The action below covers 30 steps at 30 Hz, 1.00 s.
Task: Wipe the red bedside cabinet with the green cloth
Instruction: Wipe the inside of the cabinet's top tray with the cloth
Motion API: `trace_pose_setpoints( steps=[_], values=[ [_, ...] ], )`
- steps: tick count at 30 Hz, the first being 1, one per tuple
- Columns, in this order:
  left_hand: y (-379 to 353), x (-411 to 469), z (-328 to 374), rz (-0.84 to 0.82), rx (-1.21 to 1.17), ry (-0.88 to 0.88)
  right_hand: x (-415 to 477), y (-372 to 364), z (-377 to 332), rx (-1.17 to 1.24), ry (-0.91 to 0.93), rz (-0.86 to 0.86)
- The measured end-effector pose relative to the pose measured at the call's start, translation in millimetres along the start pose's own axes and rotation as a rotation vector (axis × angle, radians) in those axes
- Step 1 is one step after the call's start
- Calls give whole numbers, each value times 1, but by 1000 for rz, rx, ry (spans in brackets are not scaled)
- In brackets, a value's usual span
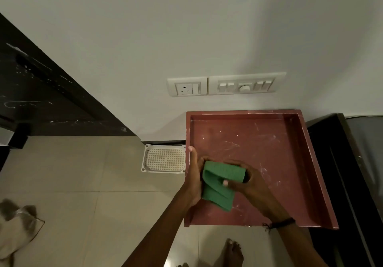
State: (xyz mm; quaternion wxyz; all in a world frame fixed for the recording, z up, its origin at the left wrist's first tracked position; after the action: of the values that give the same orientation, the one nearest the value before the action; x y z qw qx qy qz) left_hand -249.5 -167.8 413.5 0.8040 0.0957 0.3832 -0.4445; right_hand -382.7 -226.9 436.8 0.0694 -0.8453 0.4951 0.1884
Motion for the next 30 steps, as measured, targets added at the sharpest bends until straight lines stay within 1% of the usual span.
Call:
trace_pose_setpoints(
  steps=[3, 6, 7, 9, 11, 13, 17, 19, 20, 22, 24, 26, 28, 30],
  values=[
    [3, -6, -8, -97, -11, -1, -5, -1, 3, 92, -34, 166],
    [11, -11, -21, -185, 33, -19, -15, -17, 16, 210, -169, 220],
    [19, -11, -24, -175, 87, -33, -18, -25, 18, 244, -206, 204],
    [37, -10, -28, -98, 238, -89, -29, -45, 17, 244, -230, 125],
    [51, -12, -23, -11, 390, -197, -41, -64, 15, 233, -242, 38],
    [62, -16, -17, 71, 487, -288, -50, -77, 17, 268, -281, -12],
    [69, -20, -20, 115, 665, -354, -59, -89, 26, 329, -346, -106],
    [69, -18, -20, 130, 774, -422, -61, -93, 35, 281, -354, -155],
    [71, -17, -19, 147, 812, -444, -58, -90, 39, 246, -343, -137],
    [79, -18, -15, 225, 795, -479, -43, -76, 45, 154, -320, -26],
    [88, -19, -12, 304, 787, -517, -21, -54, 50, 33, -307, 128],
    [95, -14, -9, 341, 878, -579, 4, -30, 46, -84, -263, 272],
    [99, -6, -4, 364, 998, -661, 28, -11, 34, -293, -163, 353],
    [98, 2, 7, 383, 1061, -764, 45, -4, 10, -520, -3, 391]
  ],
)
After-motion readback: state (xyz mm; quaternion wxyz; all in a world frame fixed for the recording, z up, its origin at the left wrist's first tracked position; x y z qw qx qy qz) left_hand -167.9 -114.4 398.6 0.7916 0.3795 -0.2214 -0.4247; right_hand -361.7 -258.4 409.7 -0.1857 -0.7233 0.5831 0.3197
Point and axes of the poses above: each hand's wrist, its own x-axis towards the middle knuckle, its own y-axis out of the back of the hand, z = x × y, the point moved 10 cm from there along x, towards the middle knuckle, and after that the axes turned 9 degrees about z, right-handed, at the moved point
